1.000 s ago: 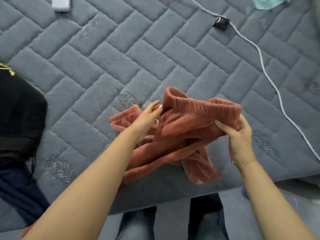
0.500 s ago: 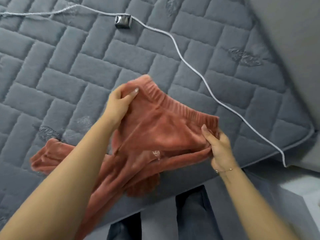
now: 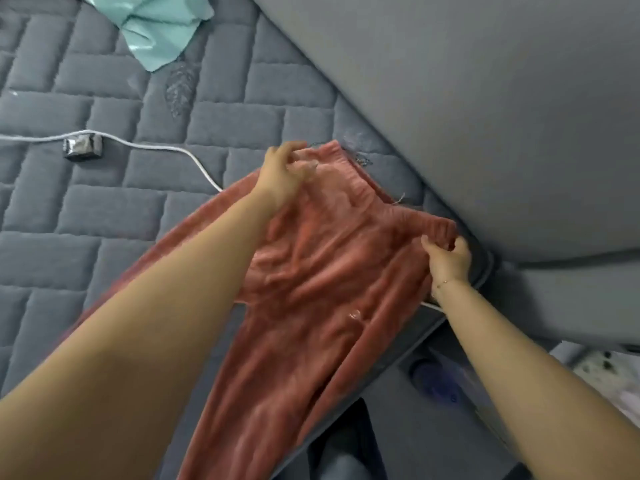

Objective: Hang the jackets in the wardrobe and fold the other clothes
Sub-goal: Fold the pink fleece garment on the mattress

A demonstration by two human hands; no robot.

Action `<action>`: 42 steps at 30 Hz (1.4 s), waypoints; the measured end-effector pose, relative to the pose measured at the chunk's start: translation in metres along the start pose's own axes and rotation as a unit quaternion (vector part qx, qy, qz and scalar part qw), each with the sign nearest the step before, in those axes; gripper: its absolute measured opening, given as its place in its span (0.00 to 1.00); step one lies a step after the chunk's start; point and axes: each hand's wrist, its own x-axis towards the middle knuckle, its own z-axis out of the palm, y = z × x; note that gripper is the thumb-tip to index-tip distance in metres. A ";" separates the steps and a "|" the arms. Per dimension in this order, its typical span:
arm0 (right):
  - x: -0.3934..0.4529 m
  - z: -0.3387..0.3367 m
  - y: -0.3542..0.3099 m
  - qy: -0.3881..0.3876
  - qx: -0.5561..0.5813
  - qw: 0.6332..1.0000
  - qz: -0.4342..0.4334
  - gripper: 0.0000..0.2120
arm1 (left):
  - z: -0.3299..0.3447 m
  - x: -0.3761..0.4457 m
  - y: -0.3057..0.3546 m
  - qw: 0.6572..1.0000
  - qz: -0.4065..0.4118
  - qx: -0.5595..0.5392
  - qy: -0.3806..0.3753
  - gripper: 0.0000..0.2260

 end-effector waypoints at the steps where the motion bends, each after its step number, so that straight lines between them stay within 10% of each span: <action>1: 0.004 -0.001 0.009 -0.011 -0.038 0.999 0.028 0.23 | 0.004 -0.010 -0.010 1.000 -0.008 -0.003 -0.017 0.19; 7: -0.055 0.001 0.048 -0.016 -0.222 0.971 -0.087 0.42 | -0.026 -0.110 -0.092 0.998 -0.055 0.027 -0.028 0.17; 14: -0.201 0.037 0.105 -0.104 -0.236 0.931 -0.259 0.24 | -0.097 -0.252 -0.183 0.977 -0.190 -0.077 0.058 0.11; 25: -0.376 0.183 0.237 -0.272 -0.193 0.937 -0.106 0.12 | -0.220 -0.438 -0.335 0.888 -0.318 -0.225 0.245 0.13; 34: -0.410 0.244 0.272 -0.274 0.085 0.942 0.172 0.11 | -0.281 -0.460 -0.414 0.760 -0.342 -0.422 0.356 0.41; 42: -0.426 0.303 0.243 -0.311 0.163 0.909 0.225 0.18 | -0.329 -0.431 -0.422 0.905 -0.262 -0.205 0.264 0.17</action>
